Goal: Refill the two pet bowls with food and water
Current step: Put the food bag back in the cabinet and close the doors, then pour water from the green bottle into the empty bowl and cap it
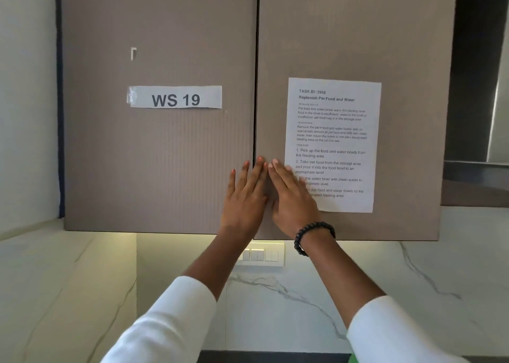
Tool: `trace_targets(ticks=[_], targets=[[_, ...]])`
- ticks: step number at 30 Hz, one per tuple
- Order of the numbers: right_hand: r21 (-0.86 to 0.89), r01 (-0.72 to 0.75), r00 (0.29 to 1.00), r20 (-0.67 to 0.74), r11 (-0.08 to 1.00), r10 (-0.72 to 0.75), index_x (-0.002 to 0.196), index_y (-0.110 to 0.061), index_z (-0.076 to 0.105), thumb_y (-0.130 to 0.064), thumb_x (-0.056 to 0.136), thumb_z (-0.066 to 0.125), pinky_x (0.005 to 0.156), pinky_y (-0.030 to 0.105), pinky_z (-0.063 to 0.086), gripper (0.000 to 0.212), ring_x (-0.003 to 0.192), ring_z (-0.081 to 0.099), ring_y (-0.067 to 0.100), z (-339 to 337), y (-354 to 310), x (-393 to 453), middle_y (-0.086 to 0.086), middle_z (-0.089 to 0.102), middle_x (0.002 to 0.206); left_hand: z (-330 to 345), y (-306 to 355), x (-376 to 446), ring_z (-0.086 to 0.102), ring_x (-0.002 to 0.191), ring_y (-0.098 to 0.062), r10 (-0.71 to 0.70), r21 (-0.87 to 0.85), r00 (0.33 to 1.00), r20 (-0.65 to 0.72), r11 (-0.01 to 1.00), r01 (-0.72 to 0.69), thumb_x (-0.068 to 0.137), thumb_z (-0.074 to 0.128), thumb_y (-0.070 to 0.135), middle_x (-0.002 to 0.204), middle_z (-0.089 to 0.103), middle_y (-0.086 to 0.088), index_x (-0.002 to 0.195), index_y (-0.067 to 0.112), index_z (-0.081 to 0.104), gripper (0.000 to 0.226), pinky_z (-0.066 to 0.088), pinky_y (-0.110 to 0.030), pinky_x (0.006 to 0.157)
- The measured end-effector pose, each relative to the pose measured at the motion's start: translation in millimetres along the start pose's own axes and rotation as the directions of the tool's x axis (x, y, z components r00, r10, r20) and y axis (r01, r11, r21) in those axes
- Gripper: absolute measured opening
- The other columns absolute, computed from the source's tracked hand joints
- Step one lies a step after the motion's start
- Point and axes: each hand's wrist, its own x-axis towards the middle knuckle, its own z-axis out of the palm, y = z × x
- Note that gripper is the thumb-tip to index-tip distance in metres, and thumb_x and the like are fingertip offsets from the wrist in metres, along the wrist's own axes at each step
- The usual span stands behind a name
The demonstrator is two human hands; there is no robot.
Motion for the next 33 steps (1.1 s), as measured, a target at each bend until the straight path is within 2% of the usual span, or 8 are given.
trace_targets(ticks=[8, 12, 15, 18, 21, 25, 29, 33], targets=[[-0.125, -0.028, 0.994, -0.108, 0.992, 0.014, 0.159, -0.018, 0.008, -0.019, 0.094, 0.053, 0.124, 0.048, 0.006, 0.079, 0.153, -0.001, 0.02, 45, 6, 9, -0.003, 0.0, 0.167, 32, -15, -7, -0.017, 0.152, -0.026, 0.066, -0.078, 0.998, 0.026, 0.995, -0.063, 0.105, 0.038, 0.039, 0.166, -0.016, -0.001, 0.159, 0.016, -0.008, 0.074, -0.001, -0.048, 0.125], [-0.034, -0.034, 0.996, -0.085, 0.999, 0.031, 0.159, -0.016, 0.018, -0.015, 0.089, 0.057, 0.124, 0.047, 0.008, 0.08, 0.153, 0.006, 0.021, 38, 1, 7, -0.001, 0.009, 0.167, 24, -11, -9, -0.01, 0.154, -0.028, 0.056, -0.168, 0.997, 0.051, 0.985, -0.047, 0.104, 0.039, 0.034, 0.168, -0.008, -0.002, 0.16, 0.015, 0.0, 0.071, -0.002, -0.047, 0.125], [0.173, -0.036, 0.985, -0.162, 0.984, 0.065, 0.143, -0.017, 0.049, -0.015, 0.088, 0.058, 0.115, 0.038, 0.033, 0.056, 0.14, 0.039, 0.019, 29, 5, -15, 0.001, 0.042, 0.152, 19, 0, -28, 0.023, 0.15, -0.031, 0.034, -0.302, 0.999, -0.008, 0.953, -0.035, 0.1, 0.048, 0.021, 0.162, 0.028, -0.012, 0.153, 0.008, 0.032, 0.057, 0.018, -0.044, 0.124], [0.279, -0.072, 0.946, -0.285, 0.958, 0.154, 0.112, -0.02, 0.066, -0.018, 0.087, 0.054, 0.082, 0.024, 0.05, 0.028, 0.098, 0.062, 0.012, 40, 17, -66, -0.002, 0.063, 0.114, 38, 16, -75, 0.059, 0.112, -0.031, 0.011, -0.452, 0.994, -0.113, 0.89, -0.061, 0.091, 0.057, 0.011, 0.129, 0.058, -0.014, 0.126, 0.006, 0.06, 0.036, 0.049, -0.044, 0.094], [0.35, -0.183, 0.951, -0.175, 0.919, 0.255, 0.101, -0.022, 0.066, -0.013, 0.089, 0.055, 0.069, 0.023, 0.052, 0.019, 0.076, 0.057, 0.003, 70, 37, -129, -0.006, 0.065, 0.099, 65, 46, -132, 0.063, 0.089, -0.017, -0.037, -0.629, 0.993, 0.108, 0.771, 0.097, 0.094, 0.057, 0.017, 0.118, 0.057, -0.005, 0.122, 0.014, 0.059, 0.029, 0.055, -0.038, 0.077], [0.346, -0.405, 0.909, 0.056, 0.846, 0.412, 0.099, -0.024, 0.067, -0.009, 0.089, 0.058, 0.073, 0.034, 0.057, 0.02, 0.077, 0.063, 0.009, 113, 74, -208, -0.005, 0.067, 0.098, 112, 95, -191, 0.061, 0.077, -0.007, -0.06, -0.678, 0.882, 0.468, 0.615, 0.402, 0.094, 0.06, 0.024, 0.11, 0.061, 0.002, 0.121, 0.023, 0.057, 0.027, 0.057, -0.037, 0.078], [0.178, -0.591, 0.801, 0.247, 0.787, 0.545, 0.108, -0.025, 0.067, -0.01, 0.086, 0.063, 0.093, 0.037, 0.05, 0.027, 0.104, 0.06, 0.017, 135, 124, -269, -0.001, 0.06, 0.114, 163, 143, -233, 0.065, 0.093, -0.016, -0.01, -0.584, 0.693, 0.721, 0.531, 0.614, 0.09, 0.064, 0.017, 0.115, 0.06, -0.004, 0.123, 0.022, 0.057, 0.034, 0.055, -0.039, 0.088], [-0.149, -0.648, 0.671, 0.352, 0.747, 0.652, 0.13, -0.022, 0.058, -0.029, 0.087, 0.069, 0.104, 0.045, 0.041, 0.045, 0.127, 0.046, 0.031, 142, 184, -296, 0.009, 0.044, 0.139, 213, 191, -253, 0.059, 0.1, -0.016, 0.035, -0.518, 0.576, 0.817, 0.483, 0.706, 0.087, 0.072, 0.017, 0.123, 0.058, -0.013, 0.126, 0.014, 0.055, 0.043, 0.048, -0.027, 0.084]])
